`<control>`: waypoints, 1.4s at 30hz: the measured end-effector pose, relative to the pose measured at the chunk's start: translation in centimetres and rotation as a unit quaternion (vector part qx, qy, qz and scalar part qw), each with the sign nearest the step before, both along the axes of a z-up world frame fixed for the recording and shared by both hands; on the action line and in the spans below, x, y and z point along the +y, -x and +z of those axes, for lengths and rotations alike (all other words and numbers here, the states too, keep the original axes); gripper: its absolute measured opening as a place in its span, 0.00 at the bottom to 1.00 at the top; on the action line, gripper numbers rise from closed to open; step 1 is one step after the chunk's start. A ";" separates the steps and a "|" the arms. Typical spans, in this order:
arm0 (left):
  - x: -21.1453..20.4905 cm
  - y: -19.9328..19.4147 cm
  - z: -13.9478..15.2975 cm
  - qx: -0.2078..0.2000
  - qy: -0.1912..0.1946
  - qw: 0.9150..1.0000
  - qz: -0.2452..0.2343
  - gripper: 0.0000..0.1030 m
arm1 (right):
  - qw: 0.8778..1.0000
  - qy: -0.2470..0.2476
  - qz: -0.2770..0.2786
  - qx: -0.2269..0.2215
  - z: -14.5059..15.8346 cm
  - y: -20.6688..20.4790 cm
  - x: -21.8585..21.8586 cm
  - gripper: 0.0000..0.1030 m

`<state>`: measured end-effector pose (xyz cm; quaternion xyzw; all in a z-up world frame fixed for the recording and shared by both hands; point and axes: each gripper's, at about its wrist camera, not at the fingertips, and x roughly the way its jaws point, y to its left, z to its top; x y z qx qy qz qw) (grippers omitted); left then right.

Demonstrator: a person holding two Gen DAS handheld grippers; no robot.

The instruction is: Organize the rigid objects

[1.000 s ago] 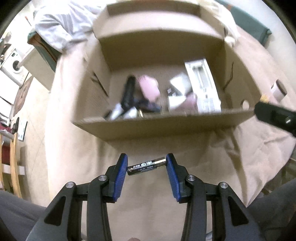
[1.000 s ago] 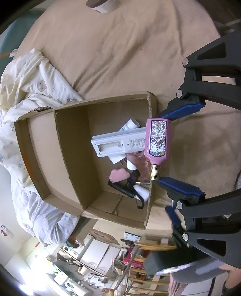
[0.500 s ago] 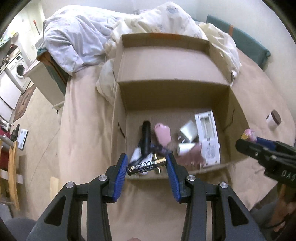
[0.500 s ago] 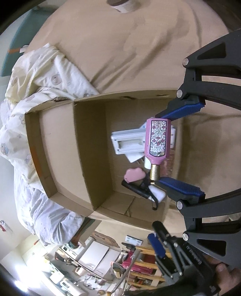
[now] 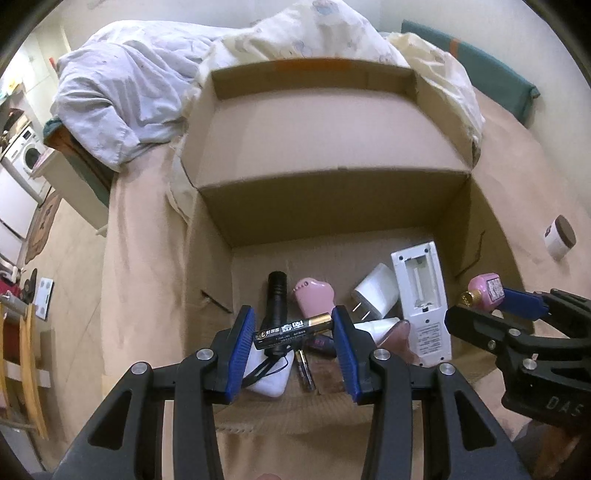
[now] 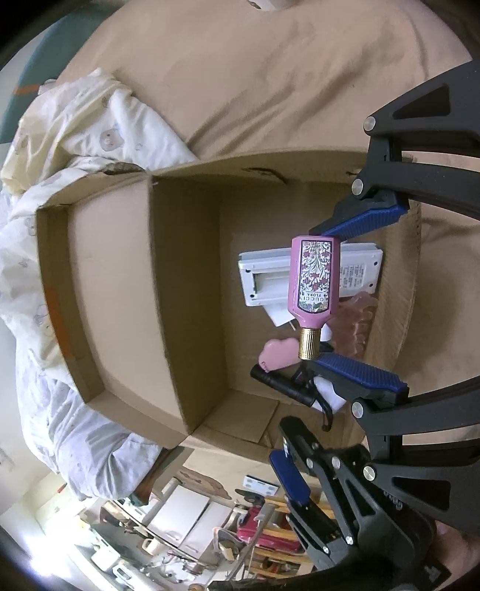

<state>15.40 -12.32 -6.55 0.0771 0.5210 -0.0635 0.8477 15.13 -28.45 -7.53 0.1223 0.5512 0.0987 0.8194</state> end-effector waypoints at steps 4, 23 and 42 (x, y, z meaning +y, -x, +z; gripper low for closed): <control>-0.4 -0.3 -1.6 0.012 -0.006 1.000 -0.011 0.38 | 1.000 -0.001 0.001 0.016 -1.2 -0.4 0.2 0.62; -0.9 -0.7 -3.9 0.026 -0.024 0.999 -0.022 0.61 | 0.998 -0.026 -0.017 0.062 -3.3 -1.0 0.4 0.67; 3.3 2.1 3.2 -0.030 0.020 0.999 0.030 0.93 | 0.994 -0.038 -0.071 -0.067 2.9 0.7 -1.3 1.00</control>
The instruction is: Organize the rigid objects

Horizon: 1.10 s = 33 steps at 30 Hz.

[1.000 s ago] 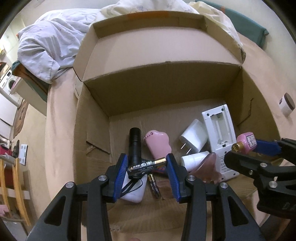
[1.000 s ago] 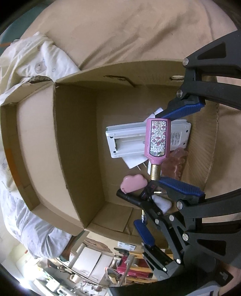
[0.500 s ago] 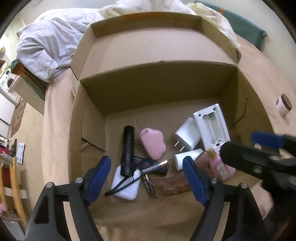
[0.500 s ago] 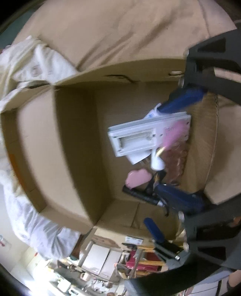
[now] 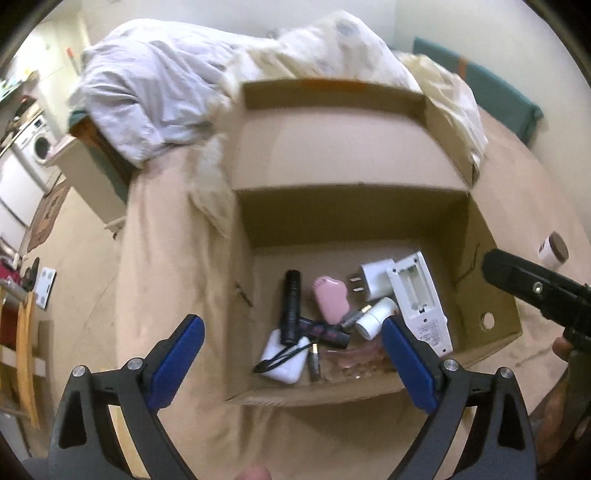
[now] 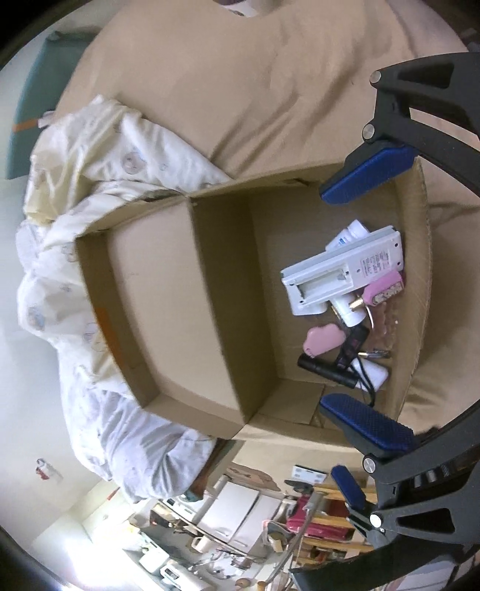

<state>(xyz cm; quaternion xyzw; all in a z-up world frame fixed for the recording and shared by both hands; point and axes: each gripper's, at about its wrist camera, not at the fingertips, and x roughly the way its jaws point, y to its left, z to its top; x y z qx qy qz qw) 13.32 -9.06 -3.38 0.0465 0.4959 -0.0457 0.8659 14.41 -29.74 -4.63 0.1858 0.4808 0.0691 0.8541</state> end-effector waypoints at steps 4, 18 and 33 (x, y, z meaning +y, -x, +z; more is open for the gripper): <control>1.7 2.0 2.5 -0.052 -0.023 0.998 0.023 0.93 | 1.000 0.014 -0.003 -0.027 1.4 1.5 0.1 1.00; 5.0 7.7 5.7 -0.090 0.017 0.995 0.032 0.93 | 0.993 0.057 0.033 -0.102 4.5 8.8 1.4 1.00; 5.4 8.3 2.3 -0.074 0.038 0.995 0.051 0.93 | 0.989 0.082 0.026 -0.117 1.8 10.3 1.6 1.00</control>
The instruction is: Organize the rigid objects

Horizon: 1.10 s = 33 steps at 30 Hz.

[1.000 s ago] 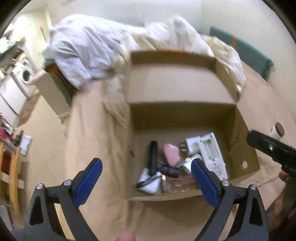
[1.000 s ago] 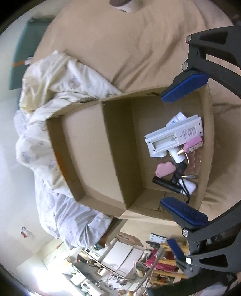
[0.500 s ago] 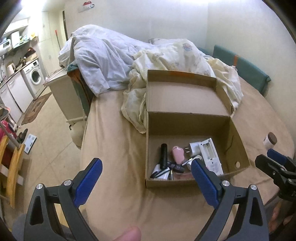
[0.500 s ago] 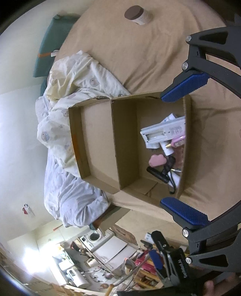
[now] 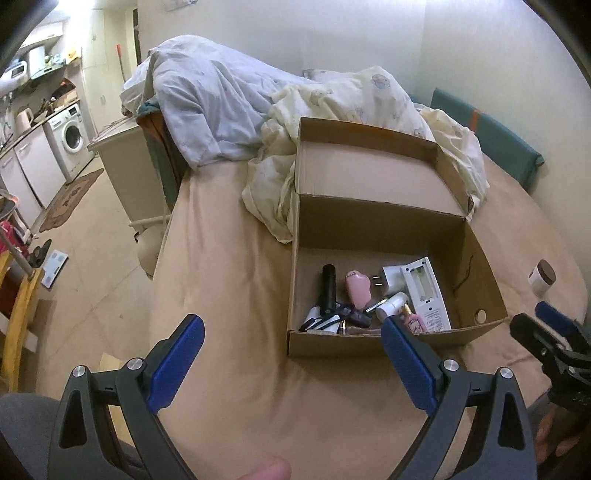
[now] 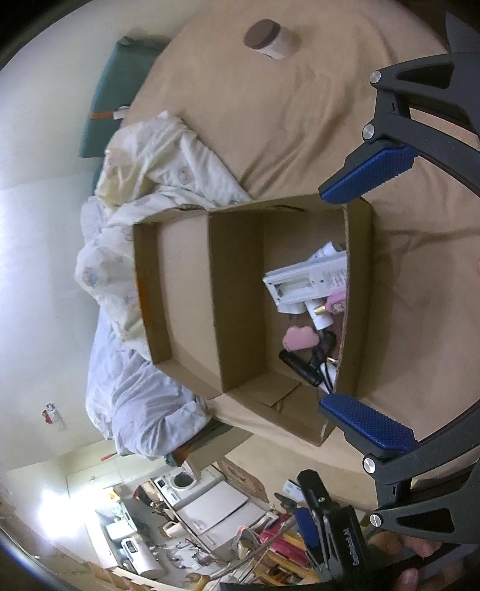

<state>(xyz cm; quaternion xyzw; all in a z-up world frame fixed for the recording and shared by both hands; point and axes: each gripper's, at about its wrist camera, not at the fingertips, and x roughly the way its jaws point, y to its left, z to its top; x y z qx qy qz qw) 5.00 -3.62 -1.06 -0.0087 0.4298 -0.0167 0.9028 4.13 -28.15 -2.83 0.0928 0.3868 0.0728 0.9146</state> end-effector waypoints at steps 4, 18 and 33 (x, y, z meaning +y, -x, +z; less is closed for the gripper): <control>0.3 0.0 -0.1 0.001 0.004 1.000 0.003 0.93 | 1.000 -0.003 -0.001 0.001 -0.1 -0.1 0.0 1.00; -0.7 -0.1 -0.5 0.008 -0.013 1.000 -0.016 1.00 | 1.000 0.003 -0.002 0.007 -0.4 -0.3 0.2 1.00; -0.9 0.0 -0.5 0.007 -0.017 1.000 -0.018 1.00 | 1.000 0.002 -0.002 0.007 -0.4 -0.3 0.2 1.00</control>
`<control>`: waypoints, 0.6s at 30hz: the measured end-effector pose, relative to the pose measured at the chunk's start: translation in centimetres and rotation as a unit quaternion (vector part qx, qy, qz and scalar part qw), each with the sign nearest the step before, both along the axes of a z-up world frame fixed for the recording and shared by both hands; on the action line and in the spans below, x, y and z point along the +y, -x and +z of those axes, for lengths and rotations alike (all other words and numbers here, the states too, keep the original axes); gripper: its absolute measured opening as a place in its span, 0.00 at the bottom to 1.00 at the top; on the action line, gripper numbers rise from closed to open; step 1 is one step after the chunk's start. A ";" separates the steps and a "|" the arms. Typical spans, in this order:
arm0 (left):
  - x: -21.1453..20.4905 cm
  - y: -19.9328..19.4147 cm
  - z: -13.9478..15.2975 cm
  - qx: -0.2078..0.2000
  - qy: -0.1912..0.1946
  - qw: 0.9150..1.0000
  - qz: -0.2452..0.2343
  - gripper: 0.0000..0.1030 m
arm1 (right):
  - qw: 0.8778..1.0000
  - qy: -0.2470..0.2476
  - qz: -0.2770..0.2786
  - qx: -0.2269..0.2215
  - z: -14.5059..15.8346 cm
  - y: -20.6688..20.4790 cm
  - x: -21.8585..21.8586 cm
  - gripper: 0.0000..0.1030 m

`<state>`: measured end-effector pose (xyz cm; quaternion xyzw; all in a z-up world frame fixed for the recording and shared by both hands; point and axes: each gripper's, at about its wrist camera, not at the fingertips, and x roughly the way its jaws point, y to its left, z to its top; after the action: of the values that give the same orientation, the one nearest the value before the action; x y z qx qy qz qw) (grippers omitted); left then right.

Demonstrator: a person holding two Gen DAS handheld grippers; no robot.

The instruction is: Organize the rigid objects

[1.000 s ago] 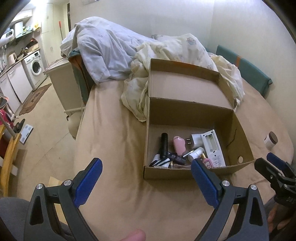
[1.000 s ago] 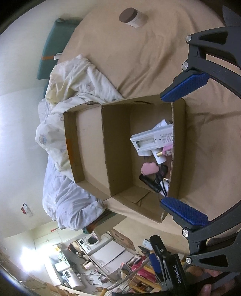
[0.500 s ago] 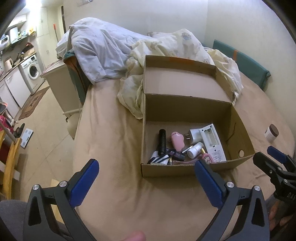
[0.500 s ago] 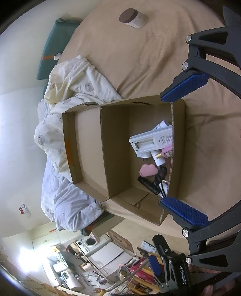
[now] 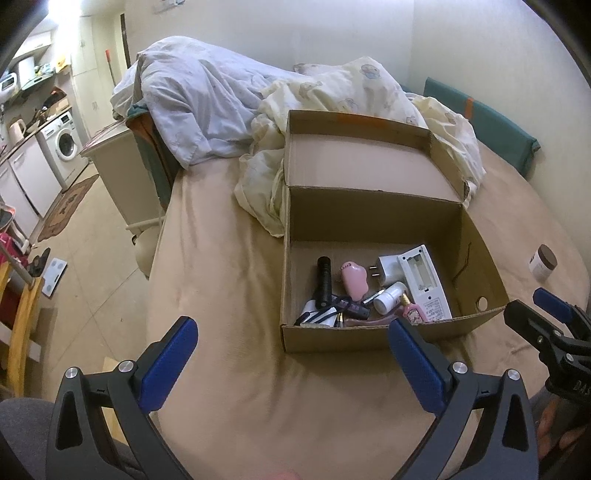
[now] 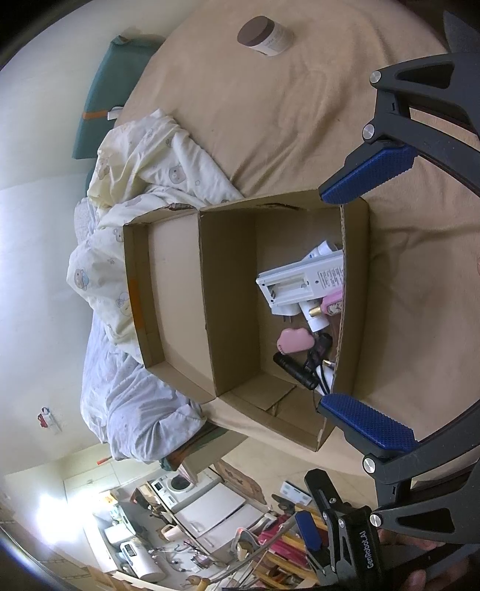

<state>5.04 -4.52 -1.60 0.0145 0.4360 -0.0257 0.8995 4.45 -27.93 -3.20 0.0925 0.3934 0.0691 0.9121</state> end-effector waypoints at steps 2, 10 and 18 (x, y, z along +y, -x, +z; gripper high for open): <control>0.0 0.0 0.0 0.000 0.000 1.000 0.001 1.00 | 1.000 0.000 0.000 0.000 0.0 0.0 0.0 1.00; -0.1 0.0 -0.1 0.002 0.000 1.000 0.001 1.00 | 1.000 0.001 0.000 0.000 0.0 0.0 0.0 1.00; 0.0 0.0 -0.2 0.002 0.000 1.000 -0.001 1.00 | 1.000 0.001 0.000 0.001 0.0 -0.1 -0.1 1.00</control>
<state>5.00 -4.55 -1.77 0.0146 0.4382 -0.0263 0.8984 4.53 -28.00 -3.19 0.0916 0.3948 0.0686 0.9116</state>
